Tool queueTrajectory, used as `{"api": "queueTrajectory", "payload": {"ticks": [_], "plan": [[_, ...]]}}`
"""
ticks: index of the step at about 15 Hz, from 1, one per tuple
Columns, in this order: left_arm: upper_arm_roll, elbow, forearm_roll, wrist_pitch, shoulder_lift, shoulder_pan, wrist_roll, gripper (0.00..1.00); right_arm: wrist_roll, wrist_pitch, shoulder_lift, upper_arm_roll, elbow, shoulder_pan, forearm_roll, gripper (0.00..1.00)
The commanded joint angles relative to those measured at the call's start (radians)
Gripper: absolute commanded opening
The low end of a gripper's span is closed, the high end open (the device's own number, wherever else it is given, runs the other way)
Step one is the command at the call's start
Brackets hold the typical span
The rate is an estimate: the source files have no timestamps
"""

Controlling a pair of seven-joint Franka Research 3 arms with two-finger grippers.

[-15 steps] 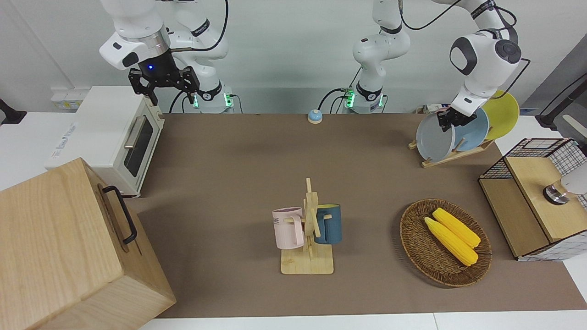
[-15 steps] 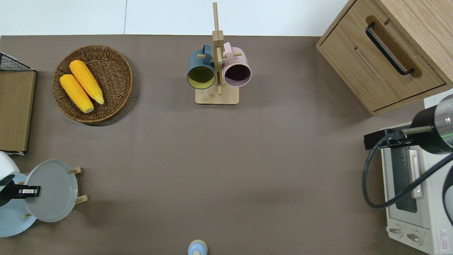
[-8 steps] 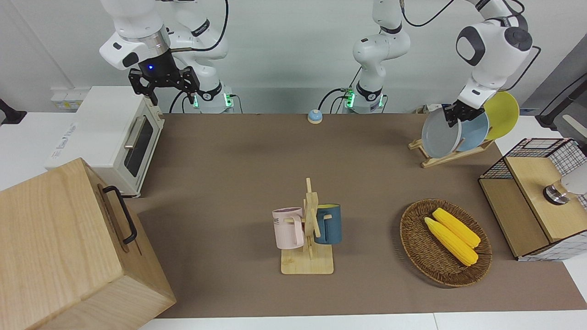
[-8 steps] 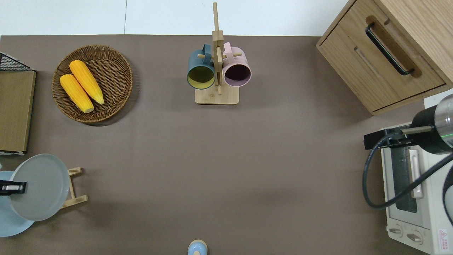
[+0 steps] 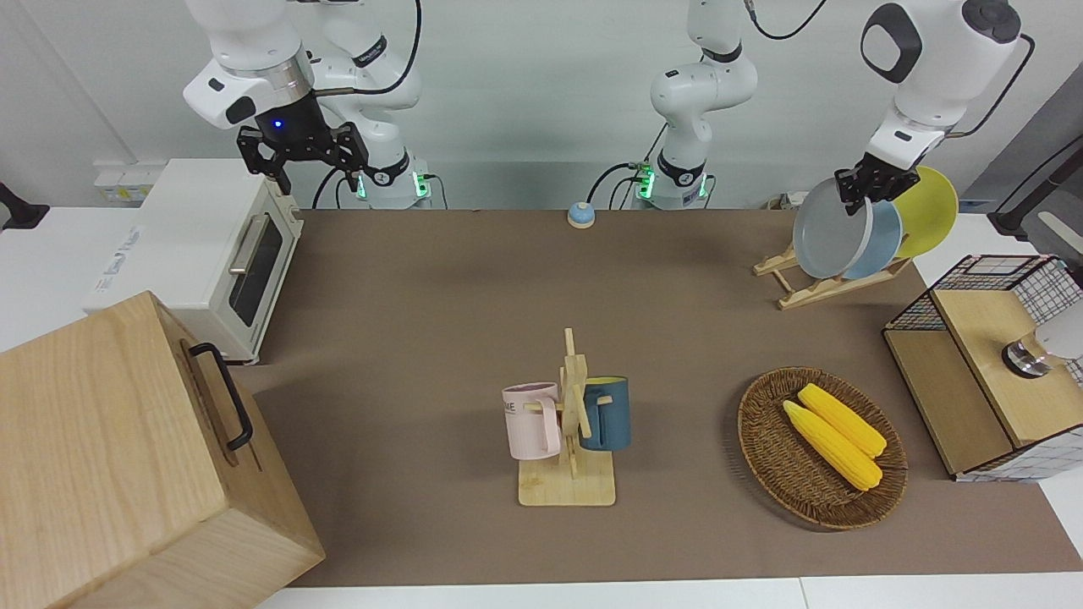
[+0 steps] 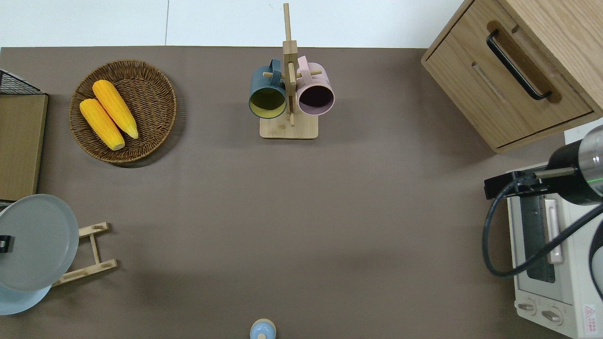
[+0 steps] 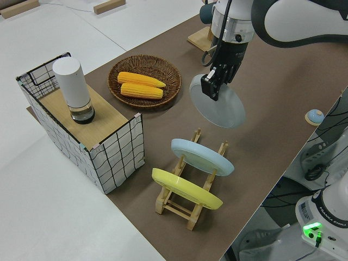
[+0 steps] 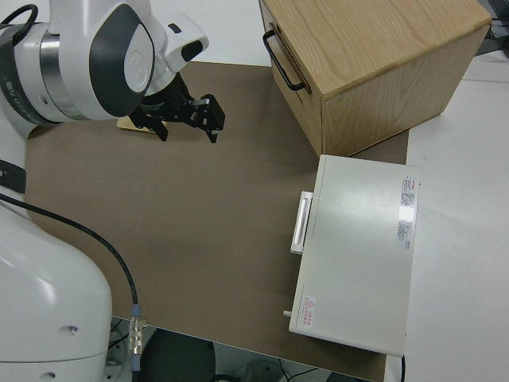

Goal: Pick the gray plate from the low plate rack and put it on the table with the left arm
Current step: 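Lift the gray plate out of the rack with the left gripper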

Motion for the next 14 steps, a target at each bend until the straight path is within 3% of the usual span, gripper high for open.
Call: {"api": "queueTrajectory", "payload": {"ticks": [1,8,14], "plan": [[0.006,0.082,-0.056,-0.078,0.017,-0.01,-0.003,0.0,0.0,-0.014,-0.002,0.005,0.006,-0.007,0.007,0.99],[0.006,0.119,-0.197,-0.18,0.013,-0.009,-0.034,0.0,0.0,-0.014,-0.002,0.007,0.006,-0.007,0.007,0.99],[0.008,0.081,-0.363,-0.234,0.023,-0.01,-0.037,0.0,-0.001,-0.013,-0.002,0.007,0.006,-0.007,0.007,0.987]]}}
